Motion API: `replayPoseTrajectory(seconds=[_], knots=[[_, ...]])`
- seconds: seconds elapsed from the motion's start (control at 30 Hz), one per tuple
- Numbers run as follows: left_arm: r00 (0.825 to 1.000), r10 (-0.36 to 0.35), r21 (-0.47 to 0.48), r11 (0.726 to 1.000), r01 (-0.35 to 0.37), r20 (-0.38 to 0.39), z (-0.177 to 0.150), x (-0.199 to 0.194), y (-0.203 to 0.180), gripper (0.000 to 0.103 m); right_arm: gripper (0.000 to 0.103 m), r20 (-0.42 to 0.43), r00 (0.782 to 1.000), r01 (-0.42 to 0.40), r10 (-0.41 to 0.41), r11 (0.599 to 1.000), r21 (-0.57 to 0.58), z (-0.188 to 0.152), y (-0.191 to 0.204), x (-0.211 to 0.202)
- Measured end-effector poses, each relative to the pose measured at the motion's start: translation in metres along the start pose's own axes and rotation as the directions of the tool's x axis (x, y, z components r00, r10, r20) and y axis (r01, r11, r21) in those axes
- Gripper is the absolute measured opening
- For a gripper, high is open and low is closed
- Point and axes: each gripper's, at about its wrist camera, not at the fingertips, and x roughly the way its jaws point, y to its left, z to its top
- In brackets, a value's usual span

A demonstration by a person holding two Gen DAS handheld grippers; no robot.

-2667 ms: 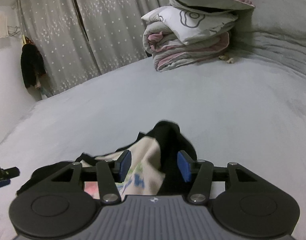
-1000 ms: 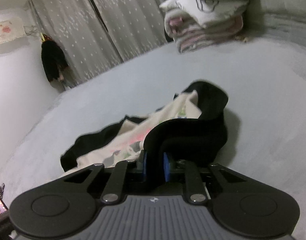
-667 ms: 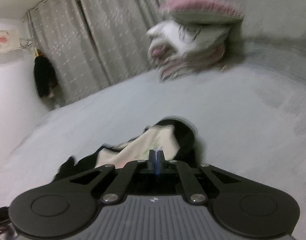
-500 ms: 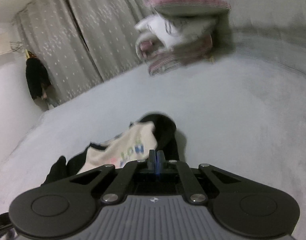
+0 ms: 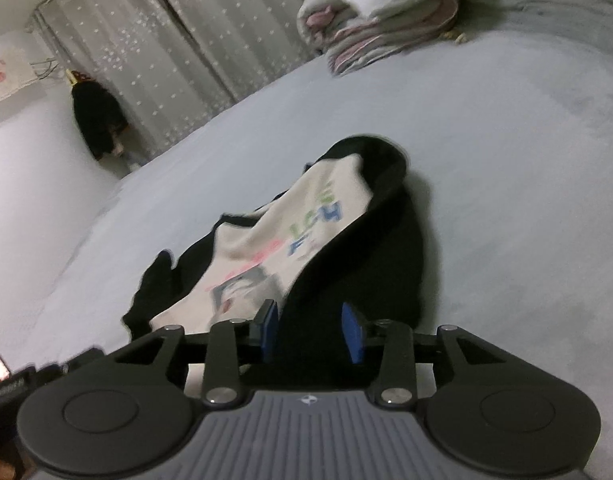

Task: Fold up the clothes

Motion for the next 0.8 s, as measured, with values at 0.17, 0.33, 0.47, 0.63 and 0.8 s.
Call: replayPoseTrajectory(seconds=[0.17, 0.33, 0.47, 0.63, 0.8], knots=[[0.971, 0.208, -0.093, 0.971, -0.219, -0.116, 0.010, 0.014, 0.030, 0.037, 0.042, -0.046, 0.999, -0.018, 0.017, 0.999, -0.035, -0.009, 0.020, 0.013], [0.949, 0.249, -0.136, 0.951, -0.278, -0.192, 0.008, 0.031, 0.043, 0.035, 0.046, -0.087, 0.996, -0.036, 0.030, 0.997, -0.073, -0.020, 0.035, 0.023], [0.948, 0.248, -0.109, 0.956, -0.273, -0.199, 0.009, 0.045, 0.036, 0.031, 0.047, -0.119, 0.993, -0.034, 0.023, 0.995, -0.095, -0.029, 0.045, 0.032], [0.928, 0.319, -0.060, 0.940, -0.335, -0.195, 0.007, 0.058, 0.032, 0.011, 0.047, -0.139, 0.990, -0.014, -0.010, 0.986, -0.168, -0.037, 0.057, 0.041], [0.916, 0.390, 0.040, 0.921, -0.388, -0.094, 0.014, 0.046, 0.015, 0.010, 0.047, -0.149, 0.988, 0.008, -0.041, 0.976, -0.216, -0.042, 0.058, 0.045]])
